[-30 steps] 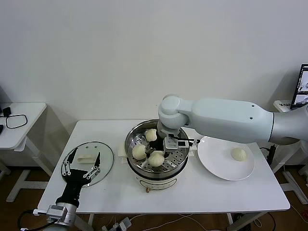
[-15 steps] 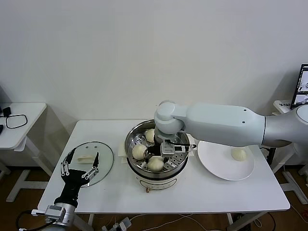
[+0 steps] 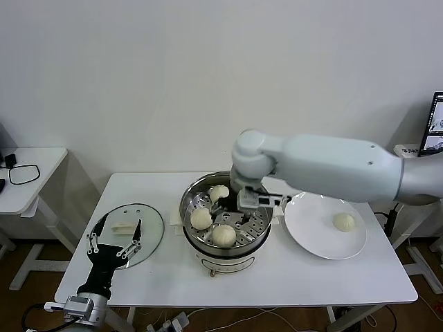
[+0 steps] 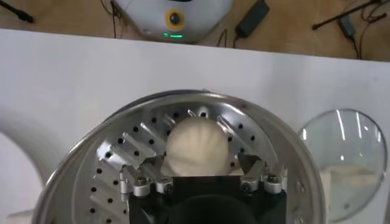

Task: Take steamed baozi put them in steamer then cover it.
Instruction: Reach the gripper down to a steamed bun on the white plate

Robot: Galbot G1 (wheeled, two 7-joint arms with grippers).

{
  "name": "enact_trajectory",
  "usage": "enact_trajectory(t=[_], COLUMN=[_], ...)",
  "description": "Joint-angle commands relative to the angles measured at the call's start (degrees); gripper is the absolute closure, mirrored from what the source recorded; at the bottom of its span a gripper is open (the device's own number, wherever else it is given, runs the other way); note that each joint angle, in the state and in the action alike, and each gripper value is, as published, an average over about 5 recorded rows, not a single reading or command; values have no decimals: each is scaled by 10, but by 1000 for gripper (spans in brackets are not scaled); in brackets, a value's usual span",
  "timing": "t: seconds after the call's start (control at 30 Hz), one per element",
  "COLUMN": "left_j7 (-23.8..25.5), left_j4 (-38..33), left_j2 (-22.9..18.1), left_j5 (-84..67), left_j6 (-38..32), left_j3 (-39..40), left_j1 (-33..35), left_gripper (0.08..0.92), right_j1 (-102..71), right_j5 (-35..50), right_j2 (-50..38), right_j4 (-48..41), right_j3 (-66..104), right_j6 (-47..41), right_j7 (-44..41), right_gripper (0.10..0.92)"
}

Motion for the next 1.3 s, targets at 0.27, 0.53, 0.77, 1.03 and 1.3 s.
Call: enact_trajectory(t=[0.27, 0.53, 0.77, 1.03, 1.3], left_j7=[-1, -2, -2, -2, -1], left_j4=[-18, -24, -23, -18, -13], left_j2=[0, -1, -3, -6, -5], left_j5=[3, 6, 14, 18, 17], left_j6=[1, 1, -1, -3, -4], left_j3=[9, 19, 25, 26, 21], left_j1=[8, 9, 12, 12, 10], left_gripper=[177, 177, 177, 177, 177], right_j1=[1, -161, -283, -360, -387], right_j5=[142, -1, -94, -174, -217], right_j2=[-236, -289, -268, -211, -161], right_j4=[-70, -165, -253, -333, -403], right_j3=[41, 170, 306, 395, 447], right_j6=[-330, -344, -303, -268, -241], right_j7=[-91, -120, -111, -80, -57], right_gripper=[203, 203, 203, 203, 203])
